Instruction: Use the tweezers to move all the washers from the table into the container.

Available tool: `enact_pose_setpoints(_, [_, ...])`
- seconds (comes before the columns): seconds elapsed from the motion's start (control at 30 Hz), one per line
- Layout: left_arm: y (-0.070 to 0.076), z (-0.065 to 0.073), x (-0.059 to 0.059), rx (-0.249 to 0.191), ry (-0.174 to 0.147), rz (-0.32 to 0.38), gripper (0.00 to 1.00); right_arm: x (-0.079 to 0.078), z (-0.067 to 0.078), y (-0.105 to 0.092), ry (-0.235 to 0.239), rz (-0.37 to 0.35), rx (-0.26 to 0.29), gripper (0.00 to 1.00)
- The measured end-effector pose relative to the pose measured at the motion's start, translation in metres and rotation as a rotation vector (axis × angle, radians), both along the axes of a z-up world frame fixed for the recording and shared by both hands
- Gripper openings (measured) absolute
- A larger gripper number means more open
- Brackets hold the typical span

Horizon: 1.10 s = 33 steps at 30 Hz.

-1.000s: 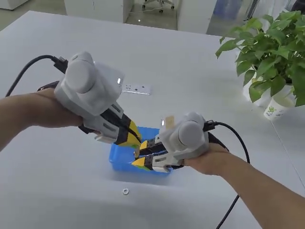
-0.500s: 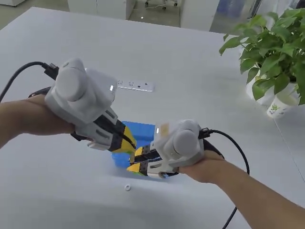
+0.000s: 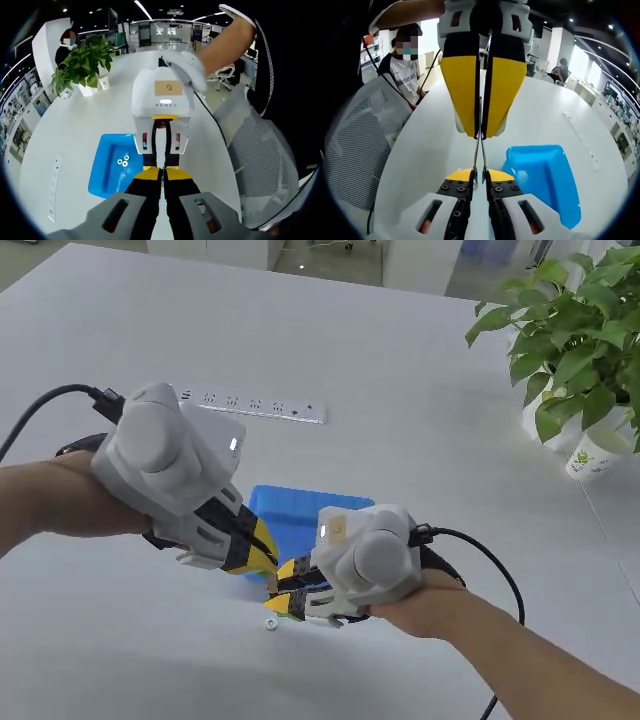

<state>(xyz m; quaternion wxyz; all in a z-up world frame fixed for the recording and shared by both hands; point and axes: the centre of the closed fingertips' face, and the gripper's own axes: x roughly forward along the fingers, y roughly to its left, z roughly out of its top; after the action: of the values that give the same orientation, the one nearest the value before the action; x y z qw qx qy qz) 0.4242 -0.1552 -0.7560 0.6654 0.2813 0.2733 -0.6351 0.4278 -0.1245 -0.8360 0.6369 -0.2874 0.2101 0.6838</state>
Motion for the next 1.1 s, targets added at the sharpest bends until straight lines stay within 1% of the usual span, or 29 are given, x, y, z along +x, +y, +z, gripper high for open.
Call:
enact_pose_setpoints(0.37, [0.002,-0.013,-0.007,0.012,0.023,-0.005,0.05,-0.008,-0.014,0.000,0.011,0.010,-0.010,0.12])
enact_pose_setpoints(0.67, [0.002,-0.020,-0.008,0.016,0.036,-0.006,0.05,-0.011,-0.021,0.000,0.020,0.014,-0.013,0.12])
enact_pose_setpoints(0.93, [0.004,-0.029,-0.011,0.020,0.054,-0.002,0.05,-0.015,-0.030,0.001,0.033,0.024,-0.023,0.12])
enact_pose_setpoints(1.1, [0.004,-0.031,-0.010,0.020,0.056,0.000,0.05,-0.014,-0.032,0.001,0.034,0.027,-0.027,0.12])
